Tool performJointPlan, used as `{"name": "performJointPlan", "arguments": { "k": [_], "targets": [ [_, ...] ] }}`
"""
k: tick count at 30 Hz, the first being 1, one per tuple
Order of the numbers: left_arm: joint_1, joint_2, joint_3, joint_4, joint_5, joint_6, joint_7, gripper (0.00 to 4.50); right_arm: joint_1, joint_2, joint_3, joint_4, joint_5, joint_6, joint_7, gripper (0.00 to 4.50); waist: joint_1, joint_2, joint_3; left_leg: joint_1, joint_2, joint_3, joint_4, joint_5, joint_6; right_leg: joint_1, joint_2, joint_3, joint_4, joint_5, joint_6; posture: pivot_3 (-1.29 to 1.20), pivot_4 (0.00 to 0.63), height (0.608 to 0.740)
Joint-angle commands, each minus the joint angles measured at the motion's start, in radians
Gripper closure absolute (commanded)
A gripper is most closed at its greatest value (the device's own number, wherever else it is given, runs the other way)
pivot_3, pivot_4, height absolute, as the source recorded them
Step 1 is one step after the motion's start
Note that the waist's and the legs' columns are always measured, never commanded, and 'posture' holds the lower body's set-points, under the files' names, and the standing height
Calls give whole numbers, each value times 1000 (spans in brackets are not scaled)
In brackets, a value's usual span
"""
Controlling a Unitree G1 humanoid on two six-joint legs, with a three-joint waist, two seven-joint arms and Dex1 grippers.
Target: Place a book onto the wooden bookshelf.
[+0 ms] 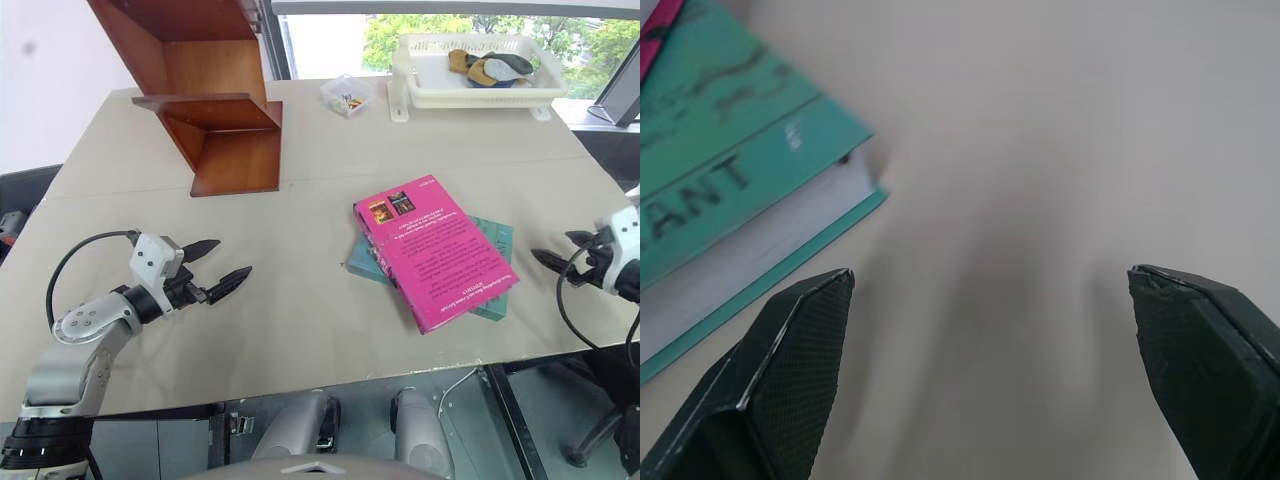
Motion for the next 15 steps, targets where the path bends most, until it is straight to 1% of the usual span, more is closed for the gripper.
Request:
{"name": "performJointPlan", "arguments": {
  "k": [1,5,9,12,15],
  "targets": [
    [-6,11,25,-28,-11,-18,-2,20,59,-36,12,-127,33,112,65,0,1,0,0,0,0,0,0,0,0,0,0,0,0,0,0,0,150,740],
    [9,13,40,-39,-34,-34,-28,20,124,-37,26,-260,79,221,122,0,-1,0,0,0,0,0,0,0,0,0,-1,0,0,0,0,0,150,740],
    [35,28,78,-77,-191,0,-168,20,148,-8,24,-359,138,306,145,0,-3,0,0,0,1,0,0,0,0,0,0,0,0,-1,-1,0,150,740],
    [45,44,123,-92,-316,39,-255,20,151,13,32,-396,158,336,143,0,-1,0,0,0,1,0,1,0,0,0,-1,0,1,-1,-2,0,150,740],
    [50,65,157,-98,-374,52,-307,20,148,31,43,-411,163,345,137,0,-1,0,0,0,1,0,1,0,0,0,-1,0,0,-1,-2,0,150,740]
  ]
}}
